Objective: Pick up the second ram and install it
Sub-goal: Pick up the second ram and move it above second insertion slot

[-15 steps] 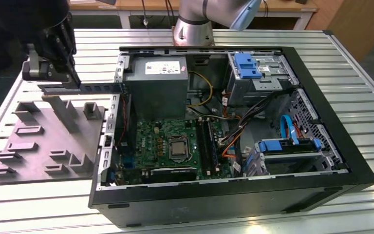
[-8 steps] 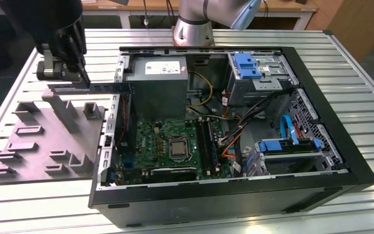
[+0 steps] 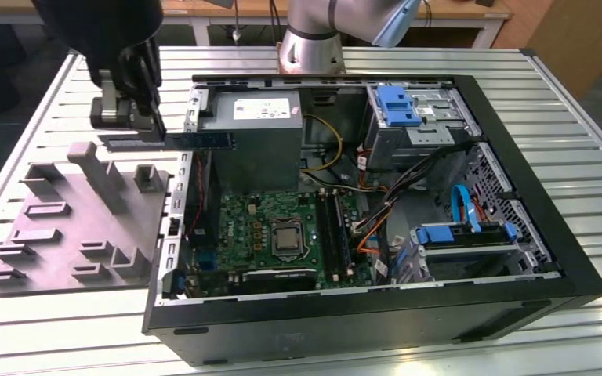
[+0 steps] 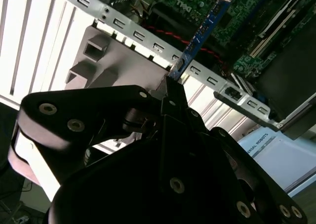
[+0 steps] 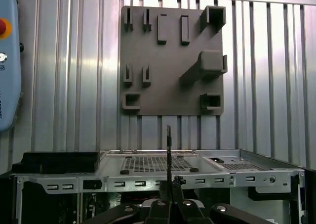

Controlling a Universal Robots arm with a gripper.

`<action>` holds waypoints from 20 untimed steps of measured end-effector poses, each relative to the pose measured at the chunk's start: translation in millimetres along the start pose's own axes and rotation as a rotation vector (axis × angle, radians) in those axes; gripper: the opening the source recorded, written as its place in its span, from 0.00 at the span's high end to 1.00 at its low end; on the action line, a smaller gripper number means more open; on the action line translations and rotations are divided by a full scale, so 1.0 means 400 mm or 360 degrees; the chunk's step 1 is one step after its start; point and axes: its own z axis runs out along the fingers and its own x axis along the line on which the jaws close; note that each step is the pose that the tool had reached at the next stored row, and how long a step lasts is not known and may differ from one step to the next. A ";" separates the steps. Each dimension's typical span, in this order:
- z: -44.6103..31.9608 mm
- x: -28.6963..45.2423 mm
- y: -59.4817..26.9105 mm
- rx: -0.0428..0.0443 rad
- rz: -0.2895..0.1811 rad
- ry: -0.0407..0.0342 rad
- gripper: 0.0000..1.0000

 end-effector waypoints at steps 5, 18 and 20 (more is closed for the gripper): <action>-0.002 0.000 -0.043 -0.0002 0.0000 0.0000 0.89; -0.006 -0.002 -0.156 -0.0003 0.0000 0.0000 0.89; -0.006 -0.002 -0.168 -0.0003 0.0000 0.0000 0.89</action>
